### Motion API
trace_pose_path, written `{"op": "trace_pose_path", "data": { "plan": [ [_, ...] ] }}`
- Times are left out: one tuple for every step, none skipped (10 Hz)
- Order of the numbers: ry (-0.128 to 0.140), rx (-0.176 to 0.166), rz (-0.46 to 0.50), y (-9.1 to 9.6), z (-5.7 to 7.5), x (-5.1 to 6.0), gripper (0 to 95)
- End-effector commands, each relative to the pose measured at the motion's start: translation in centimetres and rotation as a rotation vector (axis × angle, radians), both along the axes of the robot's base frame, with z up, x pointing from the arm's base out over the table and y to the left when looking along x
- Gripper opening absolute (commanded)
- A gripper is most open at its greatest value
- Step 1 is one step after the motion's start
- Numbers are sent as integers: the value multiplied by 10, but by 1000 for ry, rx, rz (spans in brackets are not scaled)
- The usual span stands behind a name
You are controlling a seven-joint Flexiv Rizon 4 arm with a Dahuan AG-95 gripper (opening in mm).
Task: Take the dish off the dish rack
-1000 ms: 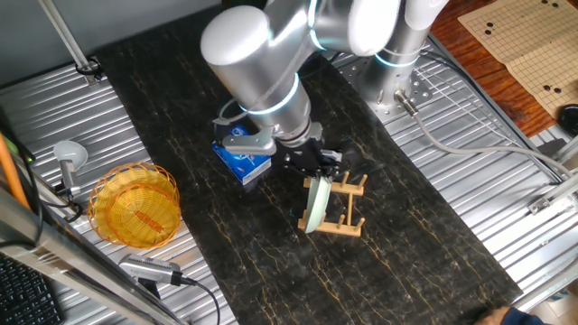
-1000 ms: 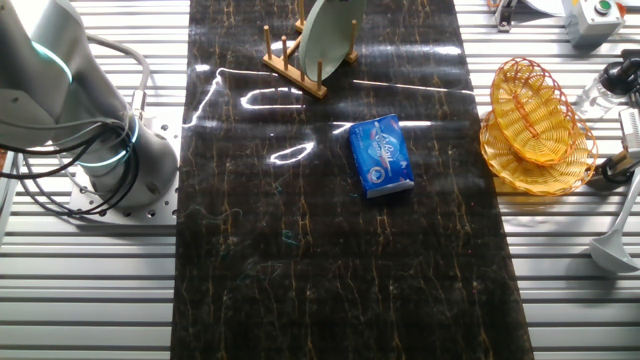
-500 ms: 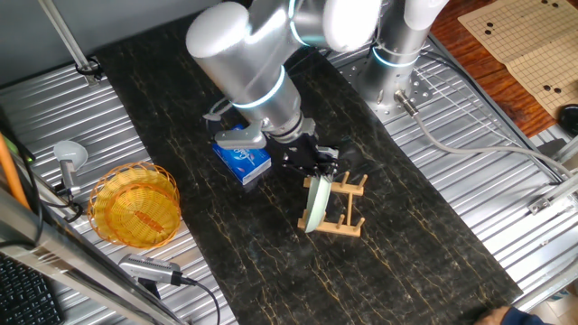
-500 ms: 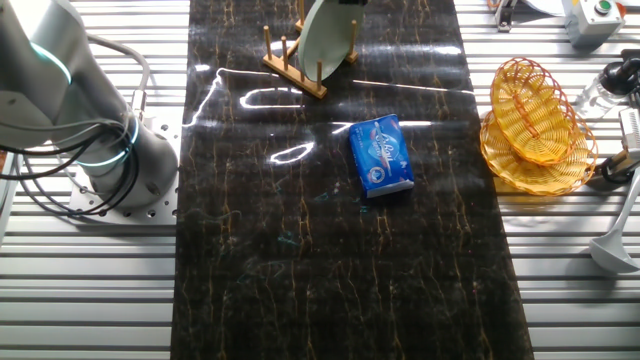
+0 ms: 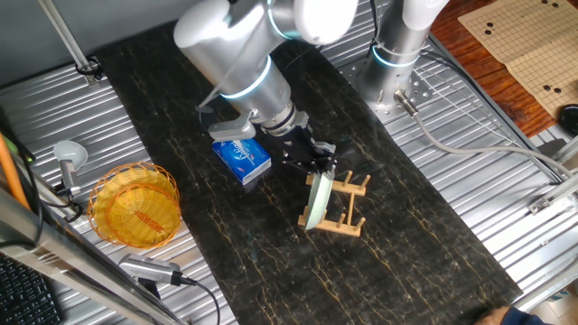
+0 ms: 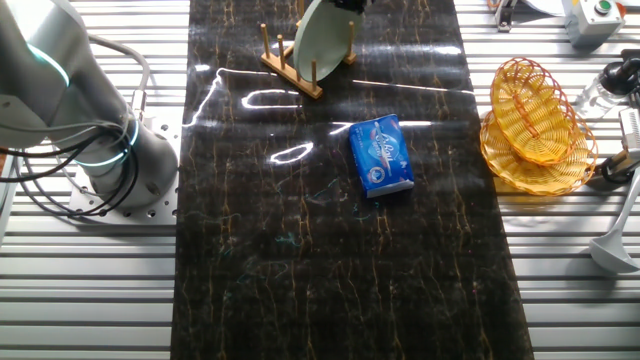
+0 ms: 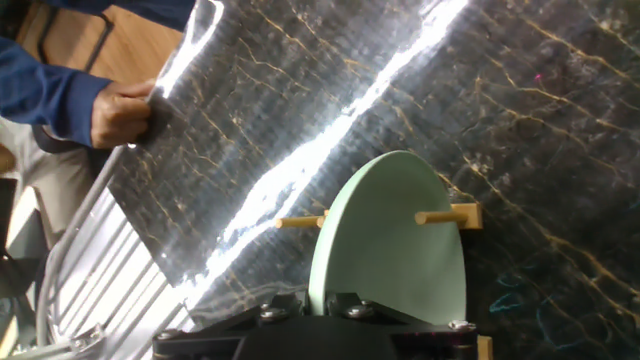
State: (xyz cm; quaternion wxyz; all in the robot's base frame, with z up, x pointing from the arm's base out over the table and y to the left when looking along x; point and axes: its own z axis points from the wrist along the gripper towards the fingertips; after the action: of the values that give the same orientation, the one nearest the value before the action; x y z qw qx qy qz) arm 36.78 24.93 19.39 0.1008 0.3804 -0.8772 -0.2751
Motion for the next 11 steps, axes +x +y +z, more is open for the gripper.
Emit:
{"op": "trace_pose_path", "data": {
  "plan": [
    [9, 19, -13, 0, 1, 0, 0],
    [14, 25, -17, 0, 1, 0, 0],
    [21, 28, -21, 0, 1, 0, 0],
    [33, 42, -29, -1, 1, 0, 0],
    [48, 52, -39, -1, 2, -1, 0],
    [53, 56, -43, -1, 2, -1, 0],
    [60, 59, -49, -1, 3, -1, 0],
    [65, 62, -54, -2, 4, -1, 0],
    [67, 65, -56, -2, 5, -1, 0],
    [71, 68, -61, -2, 7, -1, 0],
    [73, 68, -62, -2, 8, -1, 0]
  ]
}}
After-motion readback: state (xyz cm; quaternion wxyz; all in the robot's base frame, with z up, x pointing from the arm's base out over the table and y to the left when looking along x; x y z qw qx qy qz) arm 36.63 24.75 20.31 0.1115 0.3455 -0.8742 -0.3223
